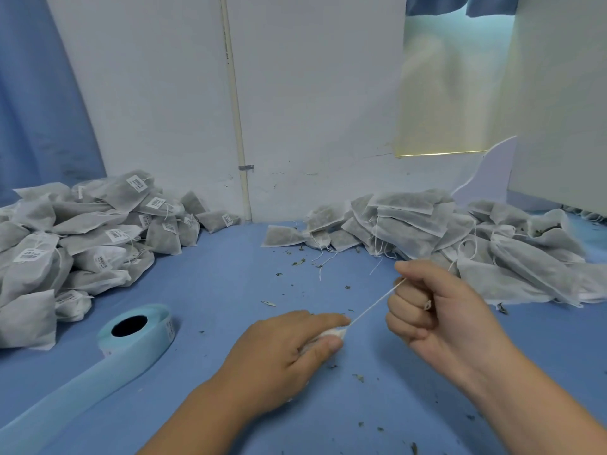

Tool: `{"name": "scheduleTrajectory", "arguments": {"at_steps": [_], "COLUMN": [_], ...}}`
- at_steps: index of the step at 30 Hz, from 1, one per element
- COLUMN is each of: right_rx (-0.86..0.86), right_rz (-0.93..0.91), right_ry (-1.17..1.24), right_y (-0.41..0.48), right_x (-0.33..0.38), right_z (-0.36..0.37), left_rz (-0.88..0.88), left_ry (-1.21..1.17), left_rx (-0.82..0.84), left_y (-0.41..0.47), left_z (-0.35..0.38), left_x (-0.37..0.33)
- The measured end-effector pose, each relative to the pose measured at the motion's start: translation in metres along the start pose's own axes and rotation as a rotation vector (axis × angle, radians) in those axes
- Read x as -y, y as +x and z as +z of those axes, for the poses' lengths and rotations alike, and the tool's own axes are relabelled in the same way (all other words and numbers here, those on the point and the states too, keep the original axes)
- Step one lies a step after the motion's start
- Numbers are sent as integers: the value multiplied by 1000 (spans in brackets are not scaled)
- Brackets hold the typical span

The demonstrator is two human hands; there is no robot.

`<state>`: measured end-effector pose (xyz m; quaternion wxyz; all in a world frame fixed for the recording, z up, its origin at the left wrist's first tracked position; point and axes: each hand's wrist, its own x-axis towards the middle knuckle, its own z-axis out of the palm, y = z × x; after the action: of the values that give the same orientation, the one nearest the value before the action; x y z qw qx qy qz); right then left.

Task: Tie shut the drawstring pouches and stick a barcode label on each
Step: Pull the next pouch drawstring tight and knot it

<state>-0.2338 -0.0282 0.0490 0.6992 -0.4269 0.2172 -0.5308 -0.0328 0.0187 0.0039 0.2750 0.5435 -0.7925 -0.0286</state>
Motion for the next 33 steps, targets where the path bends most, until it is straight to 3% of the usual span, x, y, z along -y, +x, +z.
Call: {"name": "scheduleTrajectory", "arguments": {"at_steps": [6,10,17,22,28,33], "right_rx": [91,186,142,49,-72,-165], "right_rz": [70,55,-33,-131,-195,-241], "right_ry": [-29,-34,-77,-313,-759,-896], "right_y": [-3,-6,-2,4,5,4], "right_x": [-1,0,11,7,-1,-11], "right_z": [3,6,-8,-19,-23,-19], "left_rz": [124,-62,-362,-398,-331,-311], "left_ry": [253,-114,-836,-936,-869,-918], "left_rx": [-69,-25,-49,-45,110,111], "left_y": [6,3,6,6,2,2], "left_z": [0,10,1,-7,-13,-17], "left_x": [-18,-36,-50,-49,-47,-46]}}
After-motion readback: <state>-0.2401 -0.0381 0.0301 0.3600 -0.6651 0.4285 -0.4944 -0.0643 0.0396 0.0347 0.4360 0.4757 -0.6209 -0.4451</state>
